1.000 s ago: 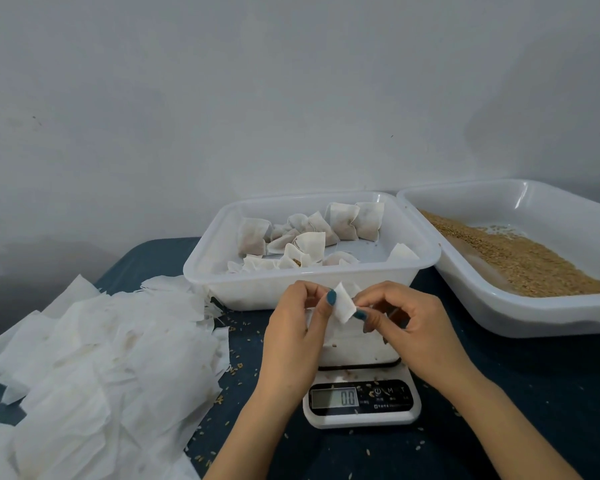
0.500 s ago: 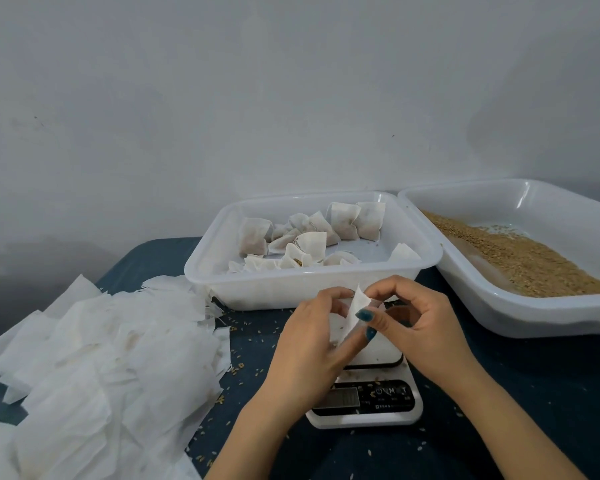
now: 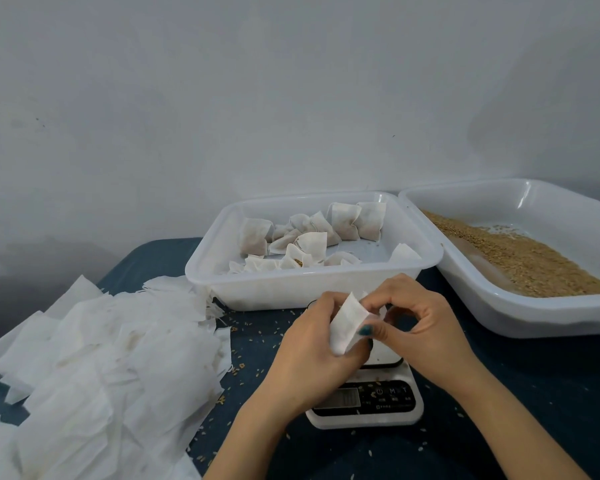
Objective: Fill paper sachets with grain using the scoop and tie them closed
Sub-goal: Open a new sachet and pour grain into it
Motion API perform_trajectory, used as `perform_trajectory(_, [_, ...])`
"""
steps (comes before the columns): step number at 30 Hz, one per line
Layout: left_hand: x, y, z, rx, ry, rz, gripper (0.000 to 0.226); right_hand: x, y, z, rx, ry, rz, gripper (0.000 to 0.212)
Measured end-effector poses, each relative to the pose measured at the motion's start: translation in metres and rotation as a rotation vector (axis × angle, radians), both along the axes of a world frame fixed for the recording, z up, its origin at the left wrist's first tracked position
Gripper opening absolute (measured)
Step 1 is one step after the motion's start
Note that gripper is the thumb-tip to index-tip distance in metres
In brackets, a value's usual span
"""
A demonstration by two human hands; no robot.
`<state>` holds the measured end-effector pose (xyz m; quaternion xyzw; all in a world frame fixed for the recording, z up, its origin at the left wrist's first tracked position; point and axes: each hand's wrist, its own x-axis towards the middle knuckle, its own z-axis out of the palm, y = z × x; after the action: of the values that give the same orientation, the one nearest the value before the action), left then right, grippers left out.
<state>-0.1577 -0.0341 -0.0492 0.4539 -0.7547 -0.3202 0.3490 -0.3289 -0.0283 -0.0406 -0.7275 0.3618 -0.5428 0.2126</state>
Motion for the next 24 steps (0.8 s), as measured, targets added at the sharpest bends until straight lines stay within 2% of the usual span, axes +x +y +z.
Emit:
perform_trajectory(2, [0.000,0.000,0.000,-0.006,0.019,0.009,0.038,-0.001,0.000,0.000,-0.001,0.068,-0.006,0.026])
perform_trajectory(6, [0.002,-0.002,-0.002,-0.033,-0.051,0.000,0.044,0.000,-0.003,-0.006,-0.035,0.179,-0.047,0.025])
perform_trajectory(15, [0.023,-0.018,-0.005,-0.214,-0.291,0.063,0.015,-0.003,-0.010,-0.014,-0.218,0.384,-0.154,0.010])
perform_trajectory(17, [0.024,-0.018,-0.004,-0.193,-0.280,0.047,0.018,-0.004,-0.011,-0.014,-0.250,0.422,-0.174,0.018])
perform_trajectory(20, [0.020,-0.014,-0.002,-0.111,-0.193,0.009,0.033,-0.005,-0.013,-0.016,-0.290,0.496,-0.187,0.025])
perform_trajectory(24, [0.019,-0.009,0.001,-0.087,-0.172,-0.010,0.035,-0.005,-0.013,-0.018,-0.277,0.495,-0.156,0.030])
